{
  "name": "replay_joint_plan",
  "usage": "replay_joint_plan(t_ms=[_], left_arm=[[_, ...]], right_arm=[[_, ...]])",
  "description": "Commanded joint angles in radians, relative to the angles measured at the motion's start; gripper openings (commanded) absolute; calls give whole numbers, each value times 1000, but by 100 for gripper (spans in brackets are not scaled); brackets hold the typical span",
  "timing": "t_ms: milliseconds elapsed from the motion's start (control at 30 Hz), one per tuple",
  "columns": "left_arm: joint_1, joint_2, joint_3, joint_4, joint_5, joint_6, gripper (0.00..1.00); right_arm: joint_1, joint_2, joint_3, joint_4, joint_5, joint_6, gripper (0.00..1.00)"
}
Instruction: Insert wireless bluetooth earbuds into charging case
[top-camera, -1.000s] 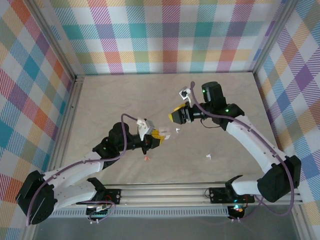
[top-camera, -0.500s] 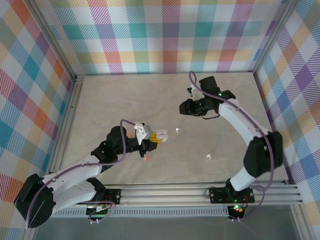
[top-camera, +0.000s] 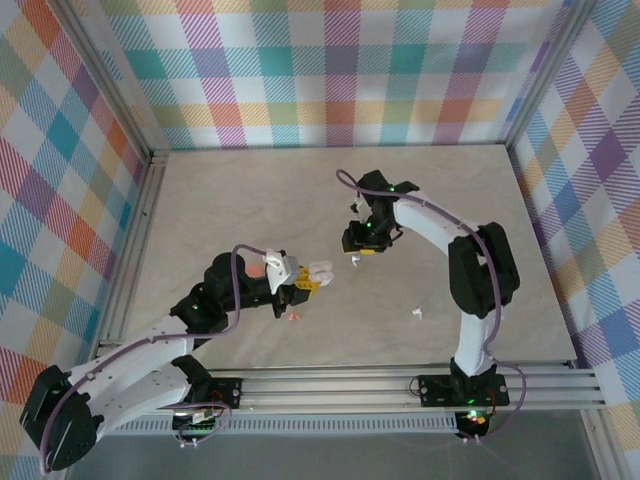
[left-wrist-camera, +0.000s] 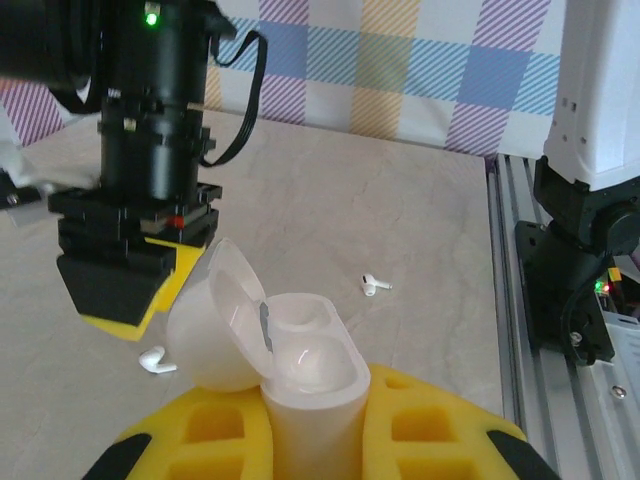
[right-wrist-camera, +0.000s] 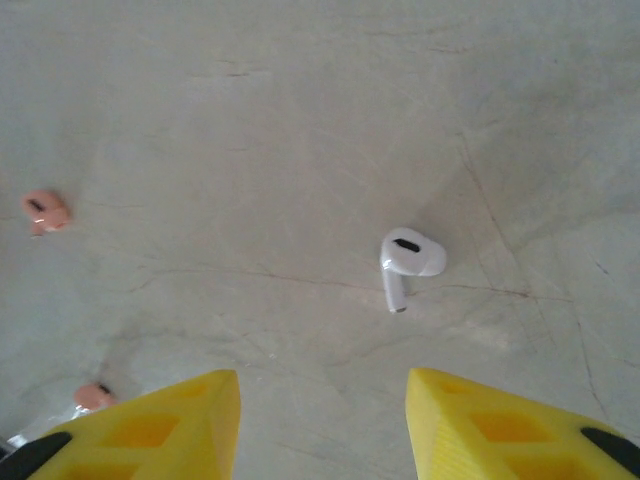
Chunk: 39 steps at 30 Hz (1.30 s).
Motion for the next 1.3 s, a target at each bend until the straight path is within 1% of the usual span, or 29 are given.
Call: replay_joint_plan(t_ms=[0, 167, 267, 500, 633, 733, 1267], left_arm=[[7, -44, -31, -40, -8, 34, 0], [7, -68, -81, 9, -13, 29, 0], [8, -79, -100, 17, -36, 36, 0], [7, -82, -108, 13, -51, 33, 0], [7, -77, -113, 9, -51, 33, 0], [7, -79, -113, 4, -51, 31, 0], [7, -92, -110, -20, -43, 19, 0]], right_arm=[[3, 40, 51, -19, 42, 38, 48], [5, 46, 22, 52, 67, 88, 46], [5, 53, 9, 80, 59, 107, 45], [9, 98, 30, 56, 42, 73, 46], [10, 116, 37, 32, 57, 52, 45], [10, 124, 36, 27, 66, 56, 44], [20, 154, 47, 19, 64, 76, 43]])
